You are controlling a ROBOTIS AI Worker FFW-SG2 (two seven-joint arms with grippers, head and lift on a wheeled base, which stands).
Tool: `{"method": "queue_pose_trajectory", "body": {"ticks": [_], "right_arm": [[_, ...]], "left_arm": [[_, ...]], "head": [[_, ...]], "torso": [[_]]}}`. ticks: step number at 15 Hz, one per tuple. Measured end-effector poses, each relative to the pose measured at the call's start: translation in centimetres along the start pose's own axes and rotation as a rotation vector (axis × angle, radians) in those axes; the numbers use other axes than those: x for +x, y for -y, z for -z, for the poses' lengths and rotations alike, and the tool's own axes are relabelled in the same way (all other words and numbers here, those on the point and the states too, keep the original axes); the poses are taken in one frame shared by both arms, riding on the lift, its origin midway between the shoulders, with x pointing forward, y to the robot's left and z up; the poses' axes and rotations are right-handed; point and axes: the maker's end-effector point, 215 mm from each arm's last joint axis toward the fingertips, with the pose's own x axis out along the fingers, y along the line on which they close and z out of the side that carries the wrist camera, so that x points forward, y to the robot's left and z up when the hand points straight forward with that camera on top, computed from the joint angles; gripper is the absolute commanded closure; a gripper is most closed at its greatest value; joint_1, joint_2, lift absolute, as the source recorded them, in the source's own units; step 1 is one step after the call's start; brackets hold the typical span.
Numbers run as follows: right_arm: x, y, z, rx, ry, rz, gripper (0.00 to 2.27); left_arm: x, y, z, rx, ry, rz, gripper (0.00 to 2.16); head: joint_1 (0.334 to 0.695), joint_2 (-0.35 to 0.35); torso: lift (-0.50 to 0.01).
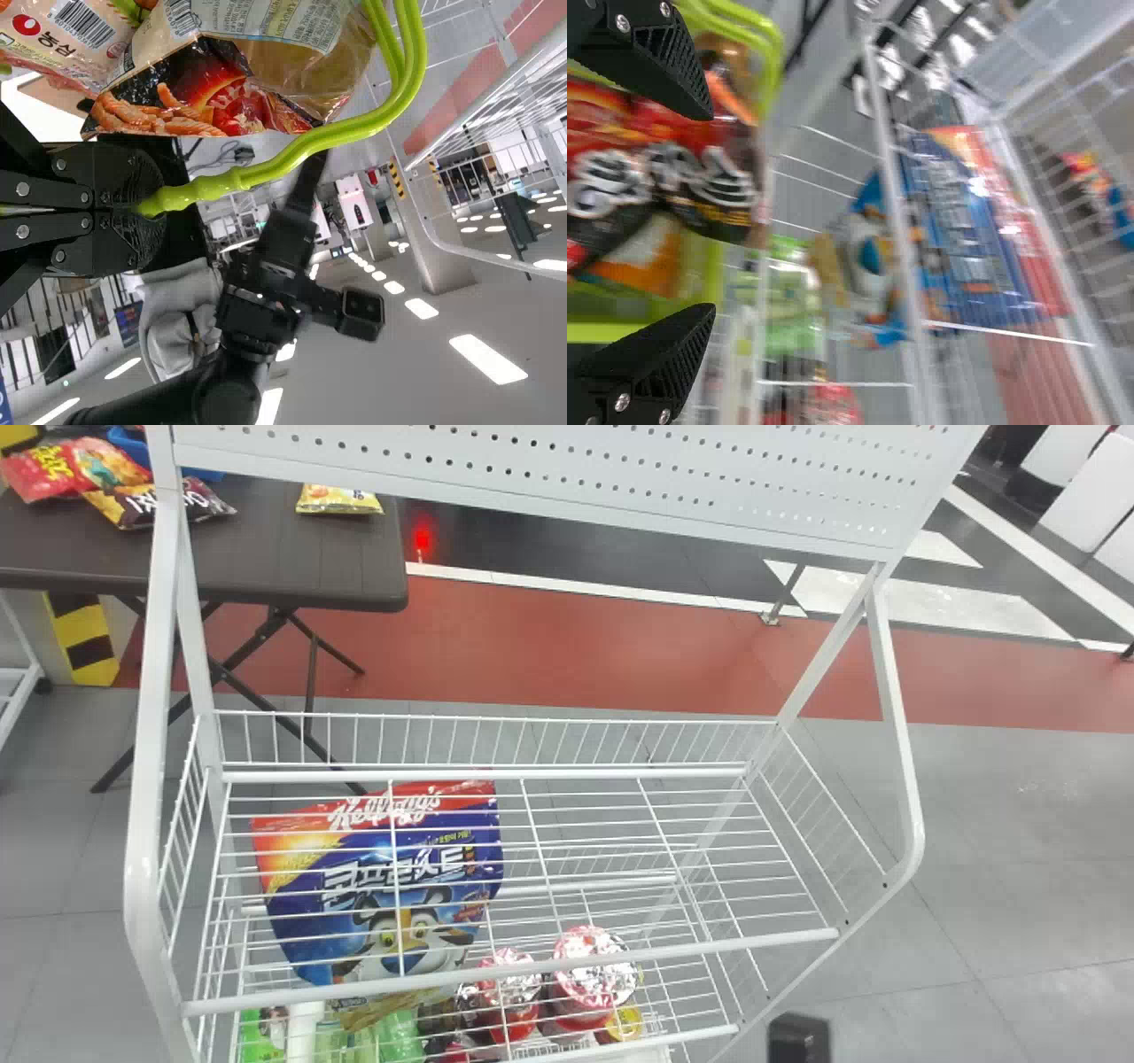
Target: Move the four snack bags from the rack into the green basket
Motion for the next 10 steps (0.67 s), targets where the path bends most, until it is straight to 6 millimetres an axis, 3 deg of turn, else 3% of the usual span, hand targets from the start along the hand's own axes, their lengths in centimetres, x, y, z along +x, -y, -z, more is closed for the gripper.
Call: {"method": "queue_pose_trajectory", "body": {"ticks": [3, 5, 7, 10], "right_arm": [[-2.9, 0.4, -11.8, -0.215, 0.379, 0.161, 0.04], [-5.2, -0.6, -16.6, -0.273, 0.533, 0.246, 0.04], [-6.4, -1.5, -18.7, -0.276, 0.599, 0.297, 0.05], [-6.8, -2.2, -19.4, -0.28, 0.635, 0.327, 0.05]], "left_arm": [[0.1, -0.1, 0.0, -0.001, -0.002, -0.001, 1.88], [0.1, -0.1, 0.0, -0.002, -0.002, 0.0, 1.87], [0.1, -0.1, 0.0, -0.003, 0.0, 0.001, 1.88], [0.0, -0.1, 0.0, -0.005, 0.001, 0.004, 1.88]], "head": [[0.695, -0.35], [0.695, -0.35], [0.695, -0.35], [0.695, -0.35]], "torso": [[0.0], [0.0], [0.0], [0.0]]}}
